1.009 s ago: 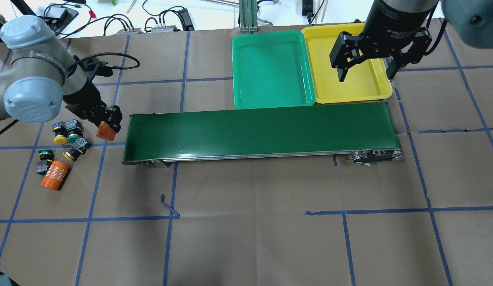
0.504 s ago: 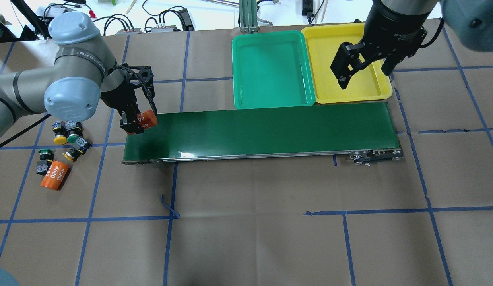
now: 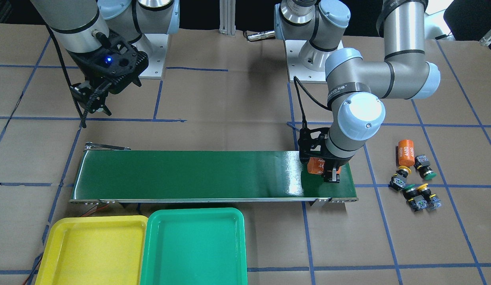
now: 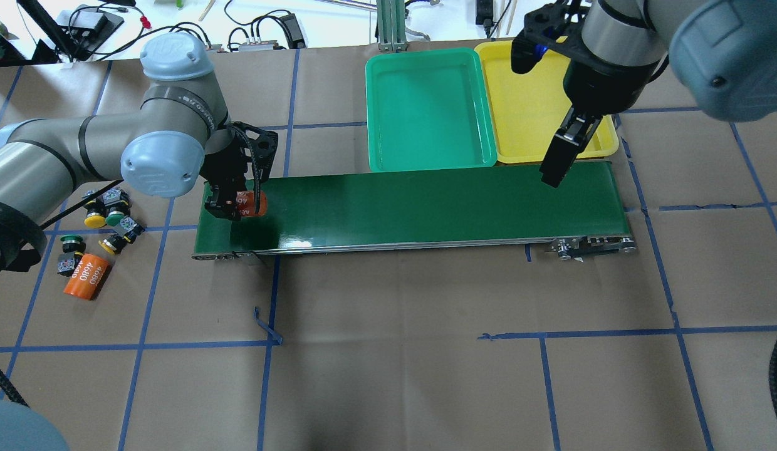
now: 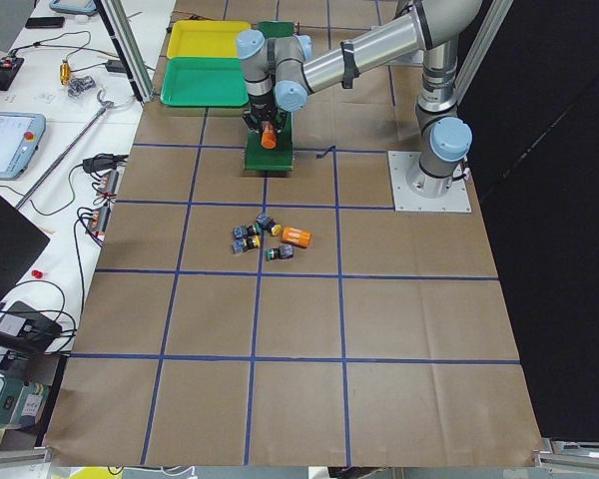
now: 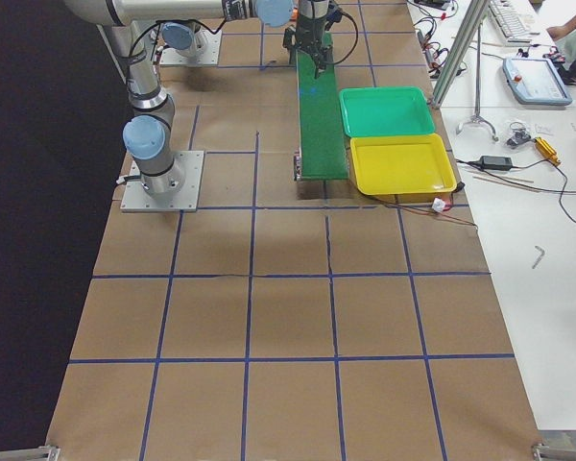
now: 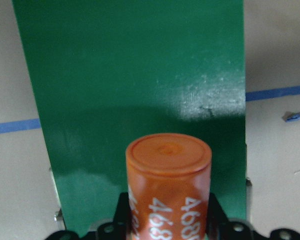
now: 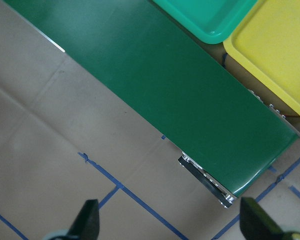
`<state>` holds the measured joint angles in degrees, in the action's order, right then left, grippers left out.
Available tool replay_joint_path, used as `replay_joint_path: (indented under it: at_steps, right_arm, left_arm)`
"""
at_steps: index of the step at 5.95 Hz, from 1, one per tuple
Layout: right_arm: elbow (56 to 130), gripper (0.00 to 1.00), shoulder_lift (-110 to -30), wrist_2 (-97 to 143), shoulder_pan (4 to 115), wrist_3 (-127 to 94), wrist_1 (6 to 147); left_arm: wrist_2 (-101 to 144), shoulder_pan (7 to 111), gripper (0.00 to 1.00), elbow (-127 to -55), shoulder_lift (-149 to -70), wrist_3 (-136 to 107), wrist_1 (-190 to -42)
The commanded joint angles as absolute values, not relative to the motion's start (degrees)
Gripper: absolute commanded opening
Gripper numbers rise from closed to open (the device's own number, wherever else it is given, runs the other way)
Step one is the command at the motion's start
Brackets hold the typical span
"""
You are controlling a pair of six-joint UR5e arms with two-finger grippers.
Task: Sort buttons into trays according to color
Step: 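Carry the orange cylinder onto the belt and open the left gripper, then raise the left gripper and return it to the pile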
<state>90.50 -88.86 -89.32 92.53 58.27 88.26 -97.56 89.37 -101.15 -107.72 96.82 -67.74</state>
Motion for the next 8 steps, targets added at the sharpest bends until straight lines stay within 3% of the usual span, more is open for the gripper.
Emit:
replay_joint_path:
  at_steps: [1,2,4,8]
  right_arm:
    - [92.8,1.0,-86.68,-89.3,95.25,75.17,99.33]
    - [92.99,1.0,-85.7,-89.38,97.27,74.89,102.88]
    - [93.34,1.0,-85.43,-89.3,97.47,75.4,102.4]
    - [92.64,0.99,-86.66,-89.3,97.91,79.61,96.07]
  left_arm:
    - [-98.35,90.52,0.43,-101.94,-108.45,95.99,-66.27]
    - [-98.09,90.09,0.92,-102.13,-109.24,96.24,-61.83]
    - [-97.82,87.39,0.97,-101.0,-108.73,95.8,-59.86]
    - [-96.95,67.11,0.98,-103.7,-102.22,87.05,-60.03]
